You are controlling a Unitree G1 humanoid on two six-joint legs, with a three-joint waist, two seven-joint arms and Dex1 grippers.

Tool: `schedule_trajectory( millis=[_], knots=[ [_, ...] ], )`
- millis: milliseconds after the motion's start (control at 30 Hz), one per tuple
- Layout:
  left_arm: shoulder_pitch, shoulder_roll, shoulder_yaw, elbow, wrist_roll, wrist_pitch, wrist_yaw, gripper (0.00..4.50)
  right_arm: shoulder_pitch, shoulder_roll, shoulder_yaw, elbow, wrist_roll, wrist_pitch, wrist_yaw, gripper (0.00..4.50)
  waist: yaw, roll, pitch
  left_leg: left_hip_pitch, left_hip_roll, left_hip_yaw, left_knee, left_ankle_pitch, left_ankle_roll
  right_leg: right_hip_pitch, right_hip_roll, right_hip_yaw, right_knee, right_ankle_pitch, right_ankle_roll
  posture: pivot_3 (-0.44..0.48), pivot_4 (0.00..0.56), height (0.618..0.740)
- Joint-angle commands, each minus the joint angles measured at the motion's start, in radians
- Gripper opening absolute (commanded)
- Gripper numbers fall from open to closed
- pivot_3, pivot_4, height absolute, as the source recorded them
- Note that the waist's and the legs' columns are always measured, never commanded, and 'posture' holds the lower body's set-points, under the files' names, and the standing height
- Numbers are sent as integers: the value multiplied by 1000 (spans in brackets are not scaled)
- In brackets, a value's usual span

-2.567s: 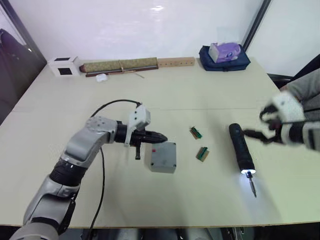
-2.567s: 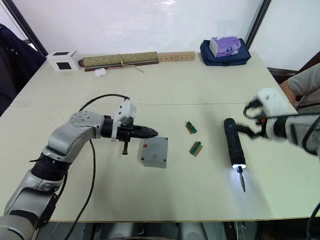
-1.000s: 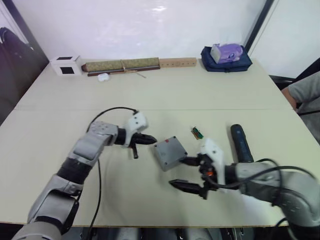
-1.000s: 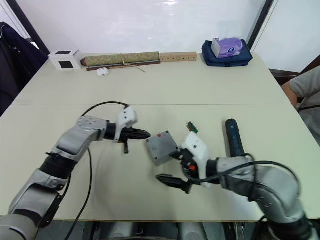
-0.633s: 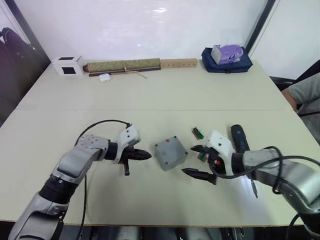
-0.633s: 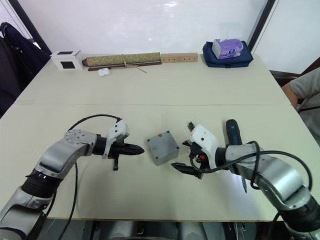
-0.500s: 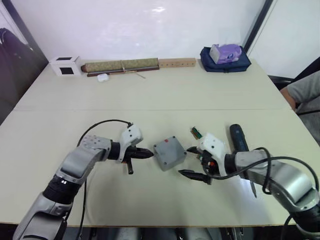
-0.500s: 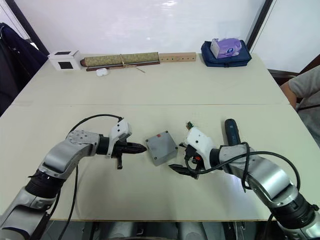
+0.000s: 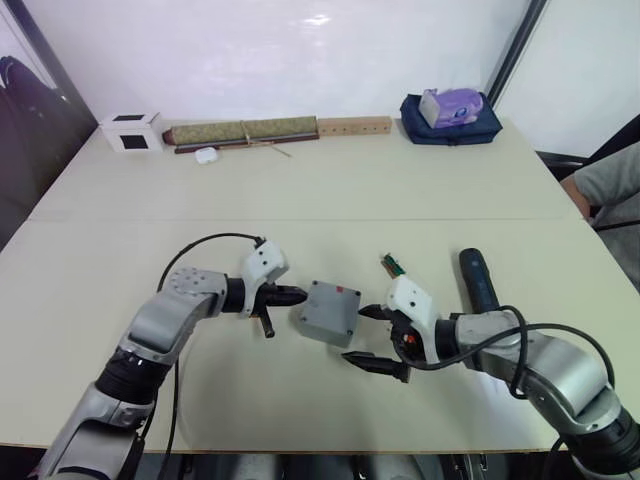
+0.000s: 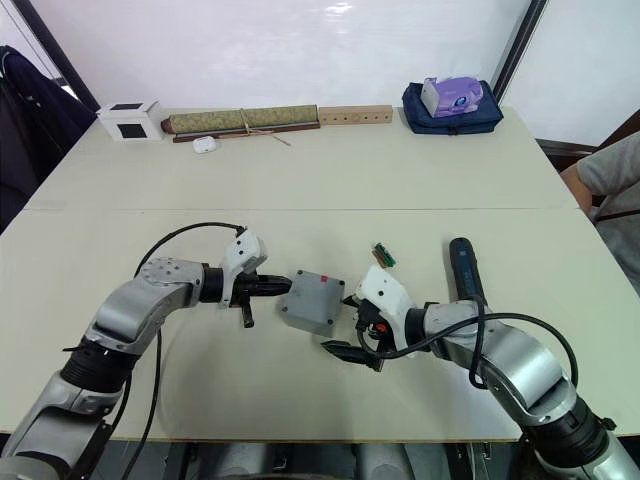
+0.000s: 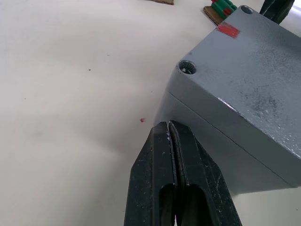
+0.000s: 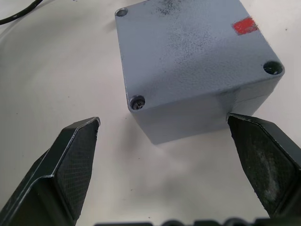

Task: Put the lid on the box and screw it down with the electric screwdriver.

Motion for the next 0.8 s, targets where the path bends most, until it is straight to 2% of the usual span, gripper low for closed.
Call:
schedule_trajectory(
  millis=[33, 367, 600, 733, 800],
  knots=[
    [-16, 18, -21, -45, -38, 13, -62, 0, -3, 7, -16, -30, -19, -20, -13, 4448, 0, 0, 0, 0, 0, 0, 0, 0, 0, 0, 0, 0, 0, 0, 0, 0, 150, 740],
    [-20, 34, -23, -85, -57, 57, -79, 0, -24, 52, 0, 16, -81, -63, -24, 4448, 0, 0, 0, 0, -1, 0, 0, 0, 0, 0, 0, 0, 0, 0, 0, 0, 150, 740],
    [-30, 38, -10, -78, -53, 56, -72, 0, -17, 18, -15, -17, -54, -42, 20, 4448, 0, 0, 0, 0, -1, 0, 0, 0, 0, 0, 0, 0, 0, 0, 0, 0, 150, 740],
    [-39, 70, 7, -77, -55, 47, -88, 0, -28, -18, -108, -70, 27, 1, 56, 4448, 0, 0, 0, 0, 0, 0, 0, 0, 0, 0, 0, 0, 0, 0, 0, 0, 150, 740],
    [-81, 85, 44, -62, -79, 53, -101, 0, -78, -67, -223, -61, 87, 25, 90, 4448, -1, 0, 0, 0, 0, 0, 0, 0, 0, 0, 0, 0, 0, 0, 0, 0, 150, 740]
  ],
)
